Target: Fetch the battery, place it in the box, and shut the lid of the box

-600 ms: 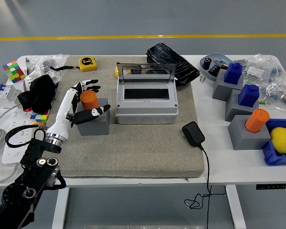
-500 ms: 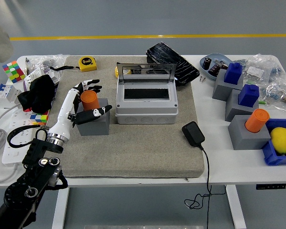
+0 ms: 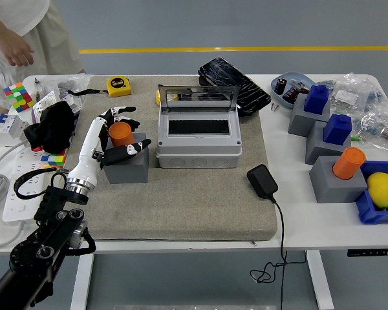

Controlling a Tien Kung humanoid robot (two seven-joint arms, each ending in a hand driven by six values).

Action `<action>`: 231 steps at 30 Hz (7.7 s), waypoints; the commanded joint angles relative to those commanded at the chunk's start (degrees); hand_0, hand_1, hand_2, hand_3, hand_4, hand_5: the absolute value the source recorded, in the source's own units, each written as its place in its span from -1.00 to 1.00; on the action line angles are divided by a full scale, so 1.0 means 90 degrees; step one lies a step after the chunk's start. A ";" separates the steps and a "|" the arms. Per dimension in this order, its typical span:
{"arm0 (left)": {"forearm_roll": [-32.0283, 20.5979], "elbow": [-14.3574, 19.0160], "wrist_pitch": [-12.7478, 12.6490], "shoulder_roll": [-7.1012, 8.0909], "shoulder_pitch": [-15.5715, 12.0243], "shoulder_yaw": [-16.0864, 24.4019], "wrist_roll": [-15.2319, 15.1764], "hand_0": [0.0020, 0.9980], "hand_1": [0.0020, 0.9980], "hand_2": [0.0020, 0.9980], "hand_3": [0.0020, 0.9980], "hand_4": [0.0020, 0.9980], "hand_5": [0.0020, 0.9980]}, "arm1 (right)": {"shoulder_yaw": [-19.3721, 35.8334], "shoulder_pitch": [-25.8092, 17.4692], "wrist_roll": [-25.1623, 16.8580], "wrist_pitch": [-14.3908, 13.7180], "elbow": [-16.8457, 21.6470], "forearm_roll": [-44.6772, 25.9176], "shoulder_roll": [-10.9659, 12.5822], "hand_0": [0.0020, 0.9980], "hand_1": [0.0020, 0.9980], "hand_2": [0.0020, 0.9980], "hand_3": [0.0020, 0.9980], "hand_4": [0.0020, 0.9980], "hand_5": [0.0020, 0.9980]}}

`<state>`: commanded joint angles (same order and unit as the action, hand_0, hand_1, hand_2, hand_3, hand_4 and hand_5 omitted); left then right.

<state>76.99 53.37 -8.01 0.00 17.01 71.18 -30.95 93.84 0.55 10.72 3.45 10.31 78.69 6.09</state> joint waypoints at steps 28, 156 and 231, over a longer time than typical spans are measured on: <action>-0.0405 -0.0277 0.0004 0.0000 0.0165 -0.0225 -0.0324 -0.67 -0.52 -0.45 -0.25 0.42 -1.00 | -0.0043 0.0003 -0.0015 0.0004 0.0000 -0.0003 -0.0022 0.49 0.43 0.44 0.43 1.00 0.09; 0.3351 -0.0424 0.0551 0.0000 0.2855 -0.1696 0.2801 0.52 0.65 0.61 0.68 1.00 -0.15 | -0.0428 0.0003 -0.0041 -0.0031 0.0000 -0.0124 -0.0045 0.48 0.42 0.44 0.42 1.00 0.09; -0.0596 0.2665 0.0621 0.0479 -0.1063 0.0908 0.1575 0.17 0.33 0.35 0.47 1.00 -0.15 | -0.0097 0.0014 -0.0021 -0.0031 0.0000 0.0081 -0.0016 0.49 0.42 0.44 0.42 1.00 0.09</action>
<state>71.62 77.35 -2.42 4.32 7.44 79.36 -16.78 92.97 0.67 10.53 3.18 10.31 79.42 5.95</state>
